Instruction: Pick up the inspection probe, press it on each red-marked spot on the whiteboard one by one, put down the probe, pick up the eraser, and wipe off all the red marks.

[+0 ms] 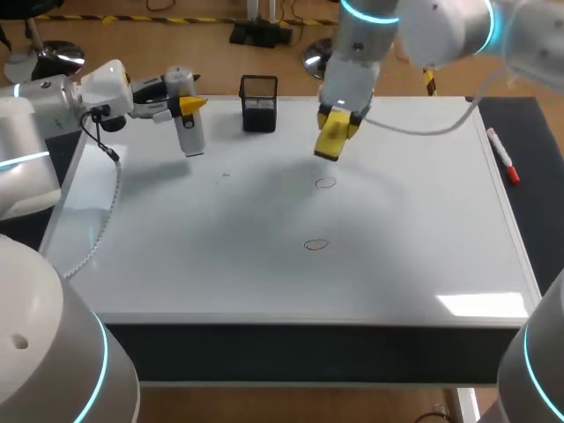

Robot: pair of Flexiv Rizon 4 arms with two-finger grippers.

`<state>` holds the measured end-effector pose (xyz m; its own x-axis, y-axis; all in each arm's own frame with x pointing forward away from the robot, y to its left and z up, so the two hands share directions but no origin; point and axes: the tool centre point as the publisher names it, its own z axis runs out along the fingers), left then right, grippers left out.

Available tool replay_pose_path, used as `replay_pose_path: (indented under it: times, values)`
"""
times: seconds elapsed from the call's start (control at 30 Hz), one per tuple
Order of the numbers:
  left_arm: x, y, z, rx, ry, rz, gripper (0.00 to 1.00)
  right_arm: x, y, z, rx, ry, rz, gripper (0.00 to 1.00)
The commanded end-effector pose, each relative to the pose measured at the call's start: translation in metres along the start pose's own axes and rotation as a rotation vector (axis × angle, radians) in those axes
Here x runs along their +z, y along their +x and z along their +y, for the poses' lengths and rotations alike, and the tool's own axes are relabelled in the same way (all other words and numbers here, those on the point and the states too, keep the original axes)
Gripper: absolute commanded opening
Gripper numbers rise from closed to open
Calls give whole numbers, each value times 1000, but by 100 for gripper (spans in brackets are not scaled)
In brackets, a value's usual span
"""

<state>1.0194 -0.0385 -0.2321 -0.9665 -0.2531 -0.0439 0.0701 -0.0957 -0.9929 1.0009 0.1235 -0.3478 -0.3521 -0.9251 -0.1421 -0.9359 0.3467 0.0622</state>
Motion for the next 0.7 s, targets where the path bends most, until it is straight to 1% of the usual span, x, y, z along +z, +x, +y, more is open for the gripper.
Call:
replay_pose_path:
  times: [0.03, 0.27, 0.4, 0.57, 0.7]
  values:
    - [0, 1, 0, 4, 3, -4, 0, 20, -13, 8, 1, -10, 3, 0]
    - [0, 1, 0, 4, 3, -4, 0, 46, -17, 23, -4, -45, 14, 0]
    - [0, 1, 0, 4, 3, -4, 0, 61, -14, 29, 10, -66, 8, 0]
    - [0, 1, 0, 4, 3, -4, 0, 68, -12, 37, 14, -79, 23, 0]
    - [0, 1, 0, 4, 3, -4, 0, 72, -9, 38, 16, -88, 32, 0]
